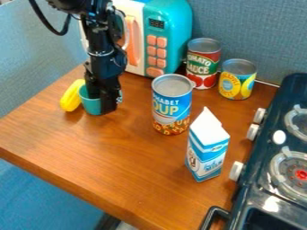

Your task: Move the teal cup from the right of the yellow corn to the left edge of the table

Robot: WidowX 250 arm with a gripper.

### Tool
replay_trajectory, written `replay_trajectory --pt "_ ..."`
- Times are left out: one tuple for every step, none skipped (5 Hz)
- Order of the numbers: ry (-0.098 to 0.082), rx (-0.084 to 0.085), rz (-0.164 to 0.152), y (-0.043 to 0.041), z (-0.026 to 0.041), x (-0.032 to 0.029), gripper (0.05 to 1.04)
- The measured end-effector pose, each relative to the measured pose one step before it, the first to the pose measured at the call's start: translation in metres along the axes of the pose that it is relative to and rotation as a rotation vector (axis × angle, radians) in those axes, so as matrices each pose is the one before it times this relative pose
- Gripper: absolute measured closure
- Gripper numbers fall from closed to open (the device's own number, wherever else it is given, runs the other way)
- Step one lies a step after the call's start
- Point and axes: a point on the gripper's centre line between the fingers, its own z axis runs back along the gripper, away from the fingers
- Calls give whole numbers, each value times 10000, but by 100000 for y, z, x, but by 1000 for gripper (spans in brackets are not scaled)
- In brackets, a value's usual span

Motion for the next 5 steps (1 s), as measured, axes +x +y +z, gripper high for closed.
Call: replay_trajectory --pt "-118 42 138 84 -22 214 692" --pt "46 -13 160 -33 -33 -89 907" --pt "73 -88 -7 -128 34 -100 979" --pt "33 -4 8 5 33 -37 983" --pt "347 1 -187 -477 160 -378 983"
